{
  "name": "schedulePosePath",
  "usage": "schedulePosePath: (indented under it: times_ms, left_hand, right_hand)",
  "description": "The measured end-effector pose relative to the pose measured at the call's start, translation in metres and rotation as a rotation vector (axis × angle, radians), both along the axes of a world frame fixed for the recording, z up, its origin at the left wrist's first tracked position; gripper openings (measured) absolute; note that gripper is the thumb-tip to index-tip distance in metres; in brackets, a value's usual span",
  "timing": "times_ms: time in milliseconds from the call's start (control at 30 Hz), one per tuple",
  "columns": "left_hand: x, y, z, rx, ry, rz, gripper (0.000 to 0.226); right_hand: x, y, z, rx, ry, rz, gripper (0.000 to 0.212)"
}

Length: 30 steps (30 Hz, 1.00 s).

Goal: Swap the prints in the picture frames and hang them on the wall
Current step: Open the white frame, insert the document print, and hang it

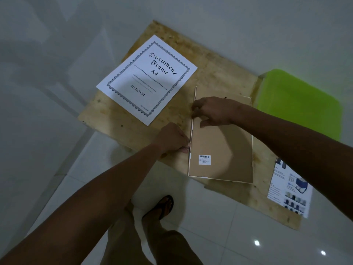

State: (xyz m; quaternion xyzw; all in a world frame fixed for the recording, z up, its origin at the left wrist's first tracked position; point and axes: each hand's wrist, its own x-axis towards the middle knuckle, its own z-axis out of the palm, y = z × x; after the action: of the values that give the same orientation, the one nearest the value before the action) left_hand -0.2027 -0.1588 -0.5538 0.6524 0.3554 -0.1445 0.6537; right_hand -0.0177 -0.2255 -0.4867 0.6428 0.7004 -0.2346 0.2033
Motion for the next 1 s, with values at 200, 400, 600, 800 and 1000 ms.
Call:
schedulePosePath:
  times_ms: [200,400,600,800,1000]
  left_hand:
    - [0.001,-0.001,0.004,-0.126,0.02,0.08,0.015]
    - [0.001,-0.003,0.003,-0.128,0.024,0.062,0.019]
    - [0.002,0.0,0.004,-0.116,0.049,0.038,0.013]
    - [0.0,-0.002,0.003,-0.057,0.032,0.025,0.021]
    - [-0.002,-0.002,-0.001,-0.027,0.04,0.041,0.011]
  right_hand:
    - [-0.007,0.016,0.002,-0.131,-0.093,0.007,0.07]
    - [-0.014,0.021,0.0,-0.137,-0.177,0.106,0.08]
    - [-0.018,0.02,-0.001,-0.217,-0.109,0.023,0.065]
    - [-0.021,0.007,-0.003,-0.178,0.008,-0.114,0.064]
    - [-0.023,-0.013,-0.026,-0.015,0.088,-0.171,0.073]
